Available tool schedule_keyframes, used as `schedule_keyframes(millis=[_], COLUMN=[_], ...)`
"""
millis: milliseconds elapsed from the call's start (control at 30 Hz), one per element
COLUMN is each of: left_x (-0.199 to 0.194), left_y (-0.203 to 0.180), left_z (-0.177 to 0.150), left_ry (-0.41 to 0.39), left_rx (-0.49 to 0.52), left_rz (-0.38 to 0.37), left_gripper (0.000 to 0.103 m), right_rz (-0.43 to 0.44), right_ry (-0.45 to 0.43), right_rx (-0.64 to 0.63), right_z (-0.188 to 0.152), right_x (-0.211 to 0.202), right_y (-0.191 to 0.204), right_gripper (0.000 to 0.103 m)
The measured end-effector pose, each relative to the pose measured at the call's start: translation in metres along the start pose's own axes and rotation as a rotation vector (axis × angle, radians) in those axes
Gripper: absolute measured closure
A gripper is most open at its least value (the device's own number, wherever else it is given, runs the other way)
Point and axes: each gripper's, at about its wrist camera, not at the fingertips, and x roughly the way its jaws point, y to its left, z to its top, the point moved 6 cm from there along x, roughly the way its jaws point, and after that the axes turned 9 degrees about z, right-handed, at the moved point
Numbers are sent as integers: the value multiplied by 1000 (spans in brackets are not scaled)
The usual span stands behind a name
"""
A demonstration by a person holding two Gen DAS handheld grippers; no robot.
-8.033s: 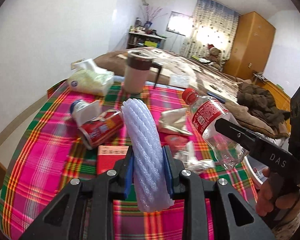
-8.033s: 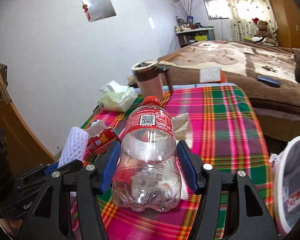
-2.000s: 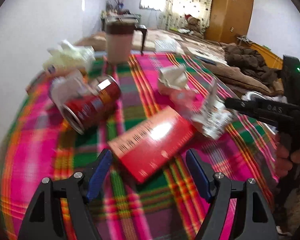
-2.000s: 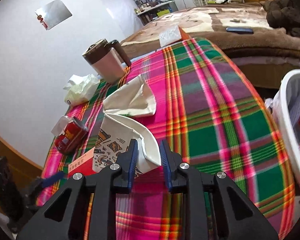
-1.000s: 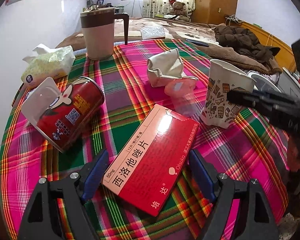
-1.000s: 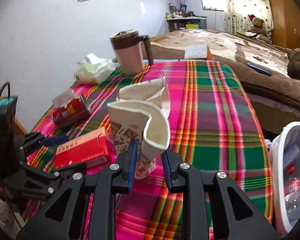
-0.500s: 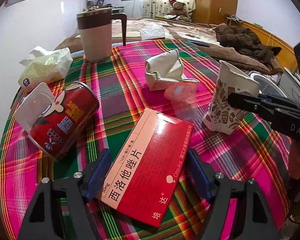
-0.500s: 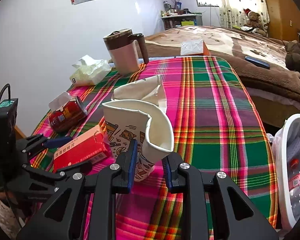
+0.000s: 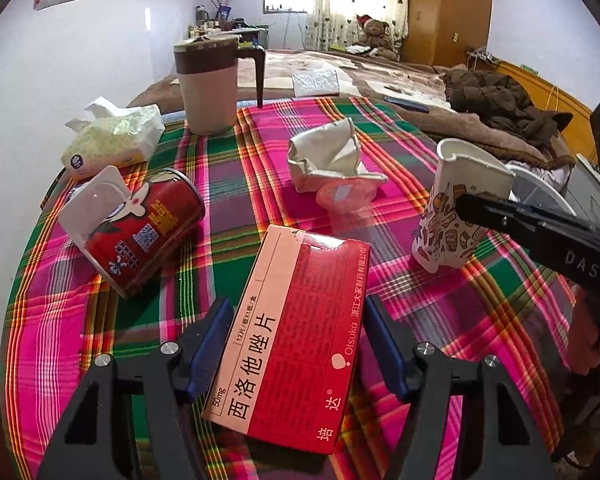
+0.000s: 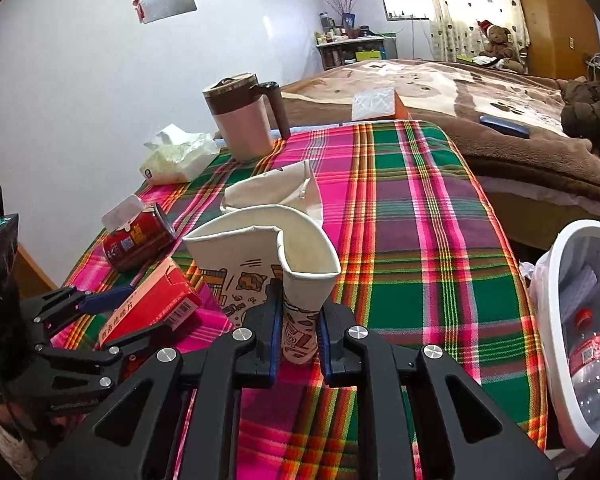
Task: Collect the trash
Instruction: 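Carry the red box with the left tool while the right tool carries the paper cup over the bin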
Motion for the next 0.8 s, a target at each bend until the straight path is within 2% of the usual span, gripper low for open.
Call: schedule_keyframes(millis=[367,800], left_x=[-26,-43], left_y=[-8,-58], left_z=[11,38], left_ry=[-59,-118], left_rx=[-22,-2], left_rz=[-3,-62], left_gripper=[34,34], right_rz=[-8,-71], right_ry=[-54,-149], right_rx=[20,57], right_z=[3,12], right_x=[-27,-76], right_y=[-9,-43], right_gripper=[88,88])
